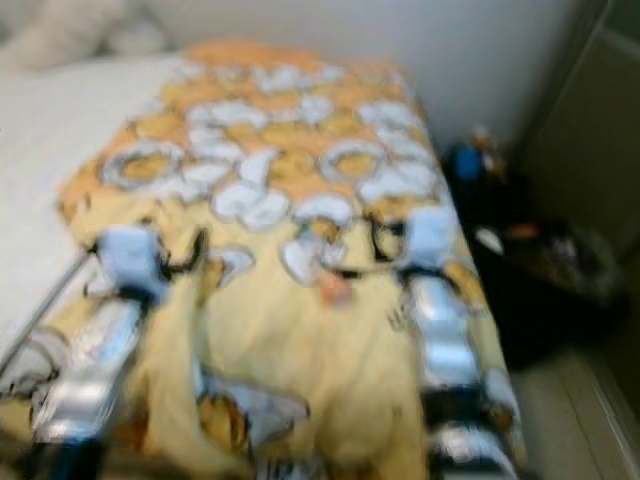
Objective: Clean up the room
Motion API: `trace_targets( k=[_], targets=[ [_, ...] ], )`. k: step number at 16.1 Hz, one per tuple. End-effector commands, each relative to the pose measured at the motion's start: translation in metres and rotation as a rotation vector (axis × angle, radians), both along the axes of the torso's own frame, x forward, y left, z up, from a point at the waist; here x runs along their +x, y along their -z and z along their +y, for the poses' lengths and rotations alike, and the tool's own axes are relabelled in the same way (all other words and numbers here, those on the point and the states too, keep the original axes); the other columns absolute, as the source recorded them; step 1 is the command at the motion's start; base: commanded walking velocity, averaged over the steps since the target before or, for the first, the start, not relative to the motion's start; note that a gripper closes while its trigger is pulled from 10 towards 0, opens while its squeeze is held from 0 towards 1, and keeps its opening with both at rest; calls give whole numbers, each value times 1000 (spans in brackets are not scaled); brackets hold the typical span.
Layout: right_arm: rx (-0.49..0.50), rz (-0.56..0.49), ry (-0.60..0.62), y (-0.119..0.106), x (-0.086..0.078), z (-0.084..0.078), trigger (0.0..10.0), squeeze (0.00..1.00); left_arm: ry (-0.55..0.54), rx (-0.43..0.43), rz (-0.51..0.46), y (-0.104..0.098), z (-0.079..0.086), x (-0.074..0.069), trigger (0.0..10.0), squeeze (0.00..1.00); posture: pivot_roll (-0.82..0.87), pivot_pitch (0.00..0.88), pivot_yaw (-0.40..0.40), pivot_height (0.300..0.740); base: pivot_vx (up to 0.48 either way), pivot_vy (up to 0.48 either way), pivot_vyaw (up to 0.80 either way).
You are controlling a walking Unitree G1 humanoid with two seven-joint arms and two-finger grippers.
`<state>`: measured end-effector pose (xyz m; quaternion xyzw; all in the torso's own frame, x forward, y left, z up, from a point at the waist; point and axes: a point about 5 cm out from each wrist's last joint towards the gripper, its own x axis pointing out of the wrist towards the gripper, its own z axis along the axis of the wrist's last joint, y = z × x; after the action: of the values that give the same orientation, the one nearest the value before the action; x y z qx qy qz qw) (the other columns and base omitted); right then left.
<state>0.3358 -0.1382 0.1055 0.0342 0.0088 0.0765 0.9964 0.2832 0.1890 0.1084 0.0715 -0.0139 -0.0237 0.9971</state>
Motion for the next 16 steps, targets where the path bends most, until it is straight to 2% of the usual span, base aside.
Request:
trace_targets(
  k=[1,2,3,5,8,9,12,13,16],
  targets=[
    [-7,67,7,11,0,-6,10000,0,38,1,-22,-9,-9,1,10000,0,247,0,-31,740,0,0,0],
    [-24,124,-17,14,9,3,10000,0,58,14,-26,-17,-6,-4,10000,0,291,5,-30,740,0,0,0],
    [-120,215,-60,22,19,16,10000,0,78,26,-27,-33,4,-17,10000,0,359,93,-6,740,0,0,0],
    [-187,257,-42,27,22,19,10000,0,77,52,-14,-41,15,-27,10000,0,390,135,9,740,0,0,0],
    [-215,301,31,31,24,28,10000,0,74,108,35,-45,30,-49,10000,0,419,234,53,740,0,0,0],
    [-218,323,37,34,23,30,10000,0,72,110,48,-45,31,-50,10000,0,419,234,53,740,0,0,0],
    [-143,408,64,46,18,28,10000,0,60,119,69,-53,35,-53,10000,0,427,246,62,740,0,0,0],
    [-133,418,115,46,19,19,10000,0,64,136,81,-57,39,-54,10000,0,423,252,68,740,0,0,0],
    [-161,357,158,34,26,11,10000,0,66,144,104,-58,41,-58,10000,0,413,256,73,740,0,0,0]
  ],
)
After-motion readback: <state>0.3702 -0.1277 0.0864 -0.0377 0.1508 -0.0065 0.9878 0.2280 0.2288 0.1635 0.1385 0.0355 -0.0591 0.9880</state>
